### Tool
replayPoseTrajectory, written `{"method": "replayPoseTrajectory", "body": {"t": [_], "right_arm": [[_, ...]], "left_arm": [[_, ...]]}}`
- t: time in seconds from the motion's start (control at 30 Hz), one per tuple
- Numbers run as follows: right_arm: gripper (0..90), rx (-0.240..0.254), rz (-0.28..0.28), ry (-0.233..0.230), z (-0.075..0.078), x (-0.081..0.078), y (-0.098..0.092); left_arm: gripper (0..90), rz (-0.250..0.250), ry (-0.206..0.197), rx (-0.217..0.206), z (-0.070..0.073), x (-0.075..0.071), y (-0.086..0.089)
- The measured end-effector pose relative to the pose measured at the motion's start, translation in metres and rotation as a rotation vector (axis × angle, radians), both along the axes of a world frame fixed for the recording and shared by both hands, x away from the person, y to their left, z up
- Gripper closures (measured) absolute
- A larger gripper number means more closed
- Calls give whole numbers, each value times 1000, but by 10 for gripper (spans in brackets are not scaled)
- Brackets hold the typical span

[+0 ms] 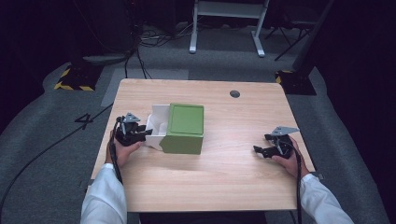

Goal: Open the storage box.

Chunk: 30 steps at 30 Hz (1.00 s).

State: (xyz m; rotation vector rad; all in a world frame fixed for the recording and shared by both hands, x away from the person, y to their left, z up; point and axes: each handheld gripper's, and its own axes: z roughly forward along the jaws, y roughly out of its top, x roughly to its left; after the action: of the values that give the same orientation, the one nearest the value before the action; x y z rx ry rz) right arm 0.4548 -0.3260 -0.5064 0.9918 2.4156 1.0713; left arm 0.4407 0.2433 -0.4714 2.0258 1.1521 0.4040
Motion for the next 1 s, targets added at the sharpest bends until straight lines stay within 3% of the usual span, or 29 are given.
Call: {"method": "replayPoseTrajectory", "body": {"t": [0.7, 1.0], "right_arm": [[164, 0, 0, 0, 0, 0, 0], [164, 0, 0, 0, 0, 0, 0]], "left_arm": [[588, 50, 4, -13, 1, -1, 20], [574, 86, -57, -52, 13, -8, 26]]}}
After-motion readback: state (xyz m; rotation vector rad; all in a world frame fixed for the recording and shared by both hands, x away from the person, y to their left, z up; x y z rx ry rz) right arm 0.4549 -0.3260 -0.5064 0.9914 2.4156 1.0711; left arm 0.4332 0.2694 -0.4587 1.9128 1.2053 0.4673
